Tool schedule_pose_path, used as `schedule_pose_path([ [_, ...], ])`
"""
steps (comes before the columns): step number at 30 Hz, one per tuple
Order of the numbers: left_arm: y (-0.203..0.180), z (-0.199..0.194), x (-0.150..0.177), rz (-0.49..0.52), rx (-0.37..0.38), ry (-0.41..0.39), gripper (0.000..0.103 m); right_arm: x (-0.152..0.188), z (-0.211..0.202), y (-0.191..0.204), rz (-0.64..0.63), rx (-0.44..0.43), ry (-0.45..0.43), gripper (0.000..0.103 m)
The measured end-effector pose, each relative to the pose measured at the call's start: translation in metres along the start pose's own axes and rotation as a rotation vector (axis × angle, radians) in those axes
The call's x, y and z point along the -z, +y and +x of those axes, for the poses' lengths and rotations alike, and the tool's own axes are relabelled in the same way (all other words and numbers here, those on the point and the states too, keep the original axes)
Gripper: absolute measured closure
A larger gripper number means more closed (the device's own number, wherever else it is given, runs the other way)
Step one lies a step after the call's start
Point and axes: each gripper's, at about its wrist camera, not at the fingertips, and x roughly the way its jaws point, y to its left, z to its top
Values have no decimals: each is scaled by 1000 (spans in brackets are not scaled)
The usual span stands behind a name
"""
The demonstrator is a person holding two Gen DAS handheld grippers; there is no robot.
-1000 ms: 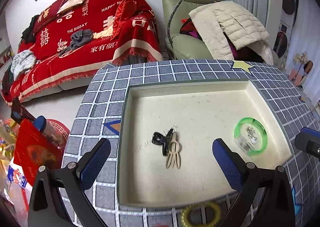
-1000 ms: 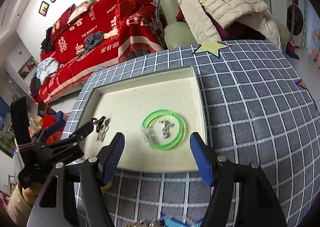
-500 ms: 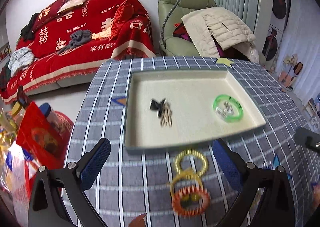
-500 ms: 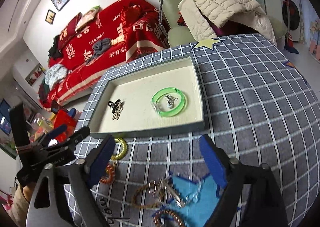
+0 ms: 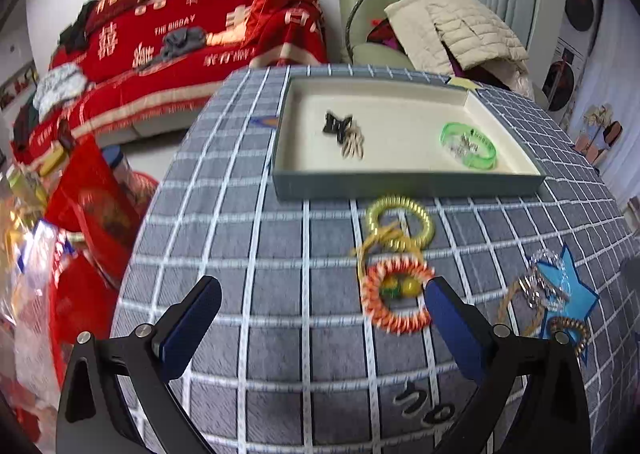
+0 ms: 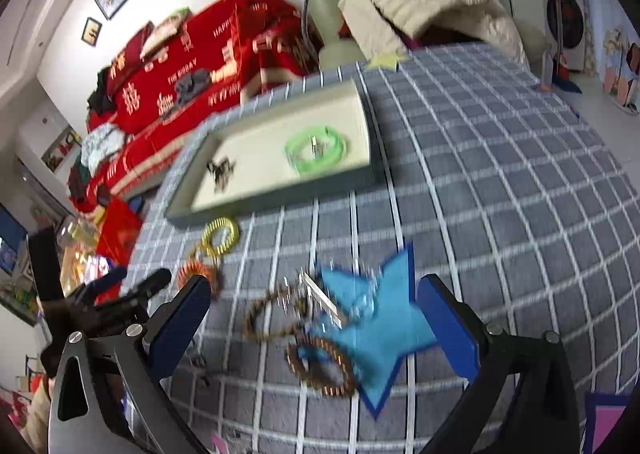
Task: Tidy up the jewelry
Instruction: 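Withdraw both tools from the tray toward the remaining jewelry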
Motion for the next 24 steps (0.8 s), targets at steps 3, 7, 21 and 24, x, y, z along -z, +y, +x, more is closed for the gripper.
schedule_pose_path([
  [3, 5, 2, 10, -42, 6, 25, 0, 15, 5, -6, 9, 11, 33, 0],
  [7, 7, 5, 20, -77, -8, 44, 0, 31, 7, -12, 11, 41, 53, 0],
  [21, 4, 22, 20, -129, -24, 95, 0, 39, 5, -27, 16, 138, 62, 0],
  [24, 3, 25, 20, -126, -29, 98, 0, 40, 7, -27, 1, 155, 65, 2],
])
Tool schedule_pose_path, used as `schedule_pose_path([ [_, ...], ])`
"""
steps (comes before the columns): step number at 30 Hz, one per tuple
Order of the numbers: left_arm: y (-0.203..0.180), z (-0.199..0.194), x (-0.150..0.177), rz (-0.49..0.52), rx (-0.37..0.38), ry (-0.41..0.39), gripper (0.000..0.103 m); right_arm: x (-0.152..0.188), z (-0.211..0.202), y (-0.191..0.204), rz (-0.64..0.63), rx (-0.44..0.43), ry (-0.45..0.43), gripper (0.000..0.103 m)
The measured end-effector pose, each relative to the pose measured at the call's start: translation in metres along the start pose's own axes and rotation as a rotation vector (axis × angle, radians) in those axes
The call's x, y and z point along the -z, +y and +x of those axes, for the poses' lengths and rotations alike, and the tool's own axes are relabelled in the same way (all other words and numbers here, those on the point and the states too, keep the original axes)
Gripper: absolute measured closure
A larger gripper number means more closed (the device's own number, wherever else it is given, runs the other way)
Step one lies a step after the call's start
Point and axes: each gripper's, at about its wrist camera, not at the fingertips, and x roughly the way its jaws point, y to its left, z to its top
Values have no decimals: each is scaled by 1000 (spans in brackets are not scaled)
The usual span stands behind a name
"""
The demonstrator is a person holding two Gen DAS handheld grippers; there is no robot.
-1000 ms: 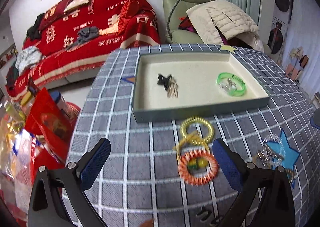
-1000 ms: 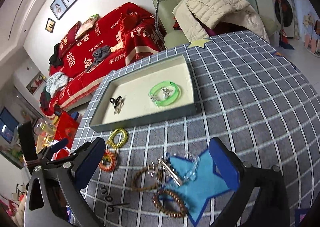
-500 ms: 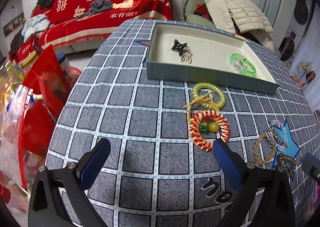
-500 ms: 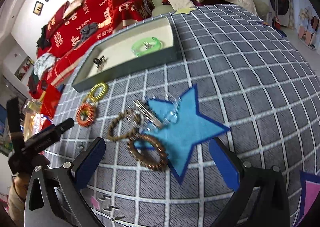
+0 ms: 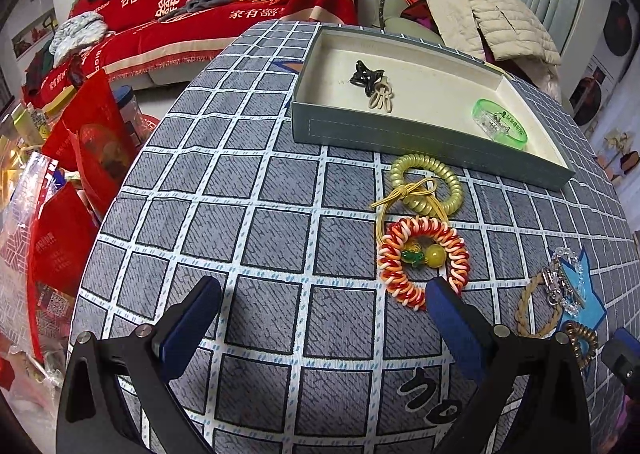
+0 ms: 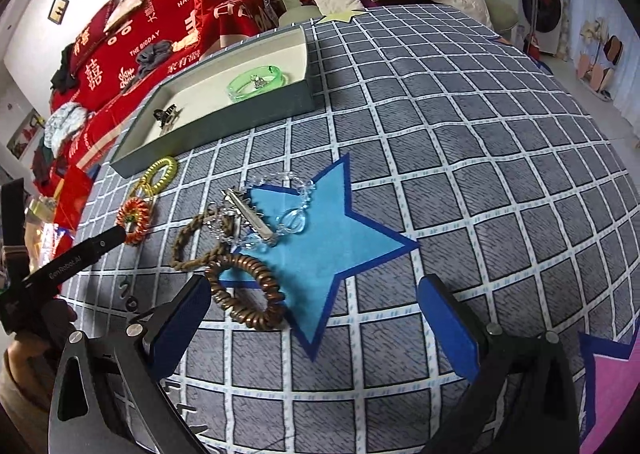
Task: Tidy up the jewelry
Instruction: 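Withdraw both tools from the tray toward the remaining jewelry, then grasp the orange coil bracelet with the left tool while the right tool grasps the brown bead bracelet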
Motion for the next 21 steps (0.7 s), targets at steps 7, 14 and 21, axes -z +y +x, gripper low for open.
schedule_pose_path([
  [7, -6, 1, -2, 17, -8, -7, 0, 2, 11, 14, -75, 33, 24, 26],
  [14, -9, 0, -2, 33, -12, -22, 0, 7, 15, 33, -197, 107, 15, 41],
  [21, -24, 1, -3, 105, 8, -11, 24, 10, 14, 37, -246, 119, 4, 56],
])
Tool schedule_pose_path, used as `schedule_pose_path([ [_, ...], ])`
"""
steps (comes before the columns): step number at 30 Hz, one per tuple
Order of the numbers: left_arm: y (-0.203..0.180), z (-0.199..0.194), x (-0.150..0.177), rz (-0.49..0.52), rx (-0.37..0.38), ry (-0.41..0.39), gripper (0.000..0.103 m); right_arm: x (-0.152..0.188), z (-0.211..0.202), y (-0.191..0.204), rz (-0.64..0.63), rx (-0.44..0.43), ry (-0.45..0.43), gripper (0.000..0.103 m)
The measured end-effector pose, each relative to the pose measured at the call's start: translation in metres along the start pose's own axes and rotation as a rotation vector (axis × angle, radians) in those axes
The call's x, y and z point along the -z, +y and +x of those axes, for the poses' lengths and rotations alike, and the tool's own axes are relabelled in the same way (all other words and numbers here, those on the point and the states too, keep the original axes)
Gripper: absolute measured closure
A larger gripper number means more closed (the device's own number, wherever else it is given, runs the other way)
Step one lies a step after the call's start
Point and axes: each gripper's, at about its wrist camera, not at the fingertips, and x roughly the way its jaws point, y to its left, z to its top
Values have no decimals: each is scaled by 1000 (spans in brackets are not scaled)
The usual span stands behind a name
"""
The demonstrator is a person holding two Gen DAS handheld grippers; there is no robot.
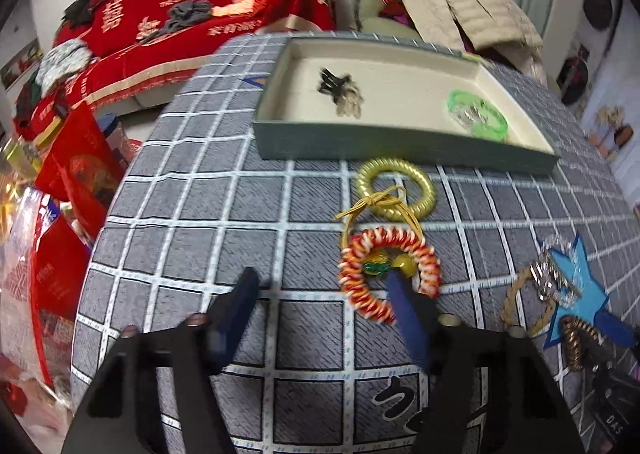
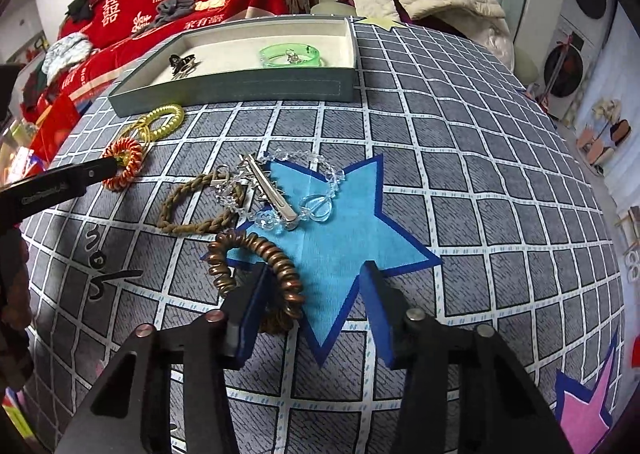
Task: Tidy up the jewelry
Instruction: 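Grasp the orange coil bracelet with the left tool while the right tool grasps the brown bead bracelet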
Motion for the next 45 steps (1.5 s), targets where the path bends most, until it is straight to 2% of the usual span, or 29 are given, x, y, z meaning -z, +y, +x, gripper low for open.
schedule_pose_path([
  [3, -5, 0, 2, 28, 3, -10, 32, 0, -1, 1, -4, -6, -3, 60],
  [5, -7, -2, 3, 40, 15, -14, 49, 1, -1, 1, -7, -11, -4, 65],
  [6, -8, -2, 3, 45, 17, -15, 52, 1, -1, 1, -10, -15, -5, 71],
  [7, -8, -3, 3, 50, 22, -15, 62, 1, -2, 1, -12, -19, -6, 79],
  [8, -8, -4, 3, 52, 25, -15, 67, 1, -2, 2, -11, -23, -6, 84],
  [9, -7, -4, 3, 48, 38, -13, 68, 2, -2, 1, -8, -29, -7, 88],
  [20, 4, -27, 13, 35, 111, -49, 68, 6, -12, -13, 81, -117, -10, 91],
  [35, 7, -59, 8, 53, 176, -108, 68, -7, -31, -16, 117, -182, -48, 91],
  [39, 8, -57, 8, 47, 174, -99, 68, -8, -30, -14, 117, -191, -46, 91],
  [44, 16, -49, 15, 9, 88, -74, 67, -7, -29, -12, 119, -208, -42, 91],
  [45, 18, -47, 16, -7, 89, -60, 63, -6, -29, -11, 120, -212, -43, 91],
])
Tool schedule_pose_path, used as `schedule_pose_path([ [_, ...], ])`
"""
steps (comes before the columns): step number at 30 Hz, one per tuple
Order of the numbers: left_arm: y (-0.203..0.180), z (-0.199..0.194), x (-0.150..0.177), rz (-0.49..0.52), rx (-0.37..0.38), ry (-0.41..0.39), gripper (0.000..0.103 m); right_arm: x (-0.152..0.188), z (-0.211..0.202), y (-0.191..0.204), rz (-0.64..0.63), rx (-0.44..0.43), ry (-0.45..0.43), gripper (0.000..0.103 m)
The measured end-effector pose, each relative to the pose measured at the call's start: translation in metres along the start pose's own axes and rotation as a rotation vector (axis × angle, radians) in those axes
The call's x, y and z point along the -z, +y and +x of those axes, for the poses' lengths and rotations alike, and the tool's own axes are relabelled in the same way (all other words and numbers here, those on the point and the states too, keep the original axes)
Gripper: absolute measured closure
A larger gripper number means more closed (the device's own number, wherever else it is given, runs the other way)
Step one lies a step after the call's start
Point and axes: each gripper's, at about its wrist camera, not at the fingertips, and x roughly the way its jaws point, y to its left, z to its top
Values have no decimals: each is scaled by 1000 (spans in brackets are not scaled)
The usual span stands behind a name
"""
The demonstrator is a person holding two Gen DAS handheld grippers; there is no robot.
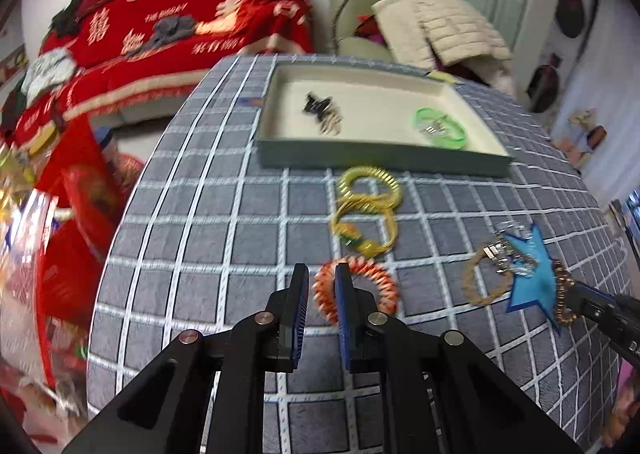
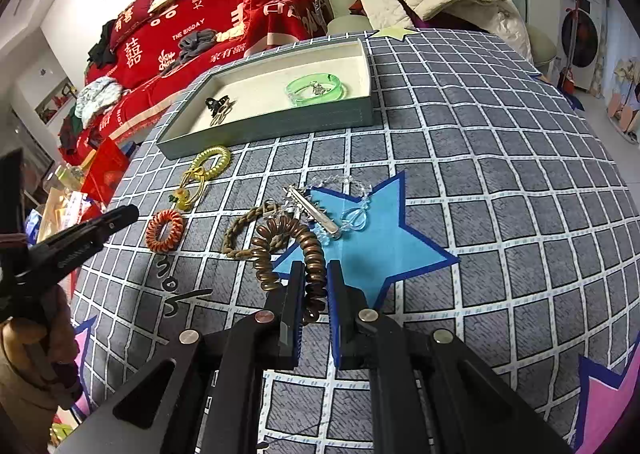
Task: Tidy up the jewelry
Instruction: 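Grasp the orange coil bracelet with the left tool while the right tool grasps the brown bead bracelet, then carry both bracelets over the tray and open both tools to drop them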
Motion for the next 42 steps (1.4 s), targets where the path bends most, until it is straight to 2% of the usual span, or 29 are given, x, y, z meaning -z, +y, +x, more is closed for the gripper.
schedule_pose_path([
  [2, 6, 3, 3, -27, -4, 11, 0, 1, 0, 0, 0, -6, -1, 91],
  [5, 8, -3, 5, -27, -59, -36, 0, 1, -1, 1, 3, -13, -4, 91],
  [11, 8, 18, 4, 6, -126, 13, 0, 2, -2, 1, 9, -27, -4, 91],
  [12, 8, 25, 4, 13, -131, 36, 1, 2, -3, 1, 8, -27, -5, 91],
  [14, 7, 35, 5, 23, -117, 79, 14, 2, -4, 1, 7, -27, -7, 91],
  [16, 4, 34, 6, 38, -100, 69, 22, 1, -5, 1, 8, -27, -11, 91],
  [18, -2, 33, 6, 73, -76, 61, 47, 0, -6, 0, 9, -27, -14, 91],
  [19, -6, 33, 7, 92, -68, 58, 69, 0, -6, 0, 9, -27, -15, 91],
  [21, -11, 32, 8, 114, -46, 58, 69, -1, -7, 1, 8, -25, -19, 91],
  [24, -8, 28, 7, 82, 28, 63, 69, -2, -9, 1, 10, -25, -25, 91],
  [29, -8, 14, -2, 54, 64, 35, 69, -12, -11, -1, 17, -31, -36, 91],
  [34, -8, 0, -22, 47, 89, -10, 69, -31, -12, -1, 16, -40, -50, 91],
  [42, -15, -5, -68, 76, 98, -72, 69, -86, -5, 0, 7, -60, -73, 91],
])
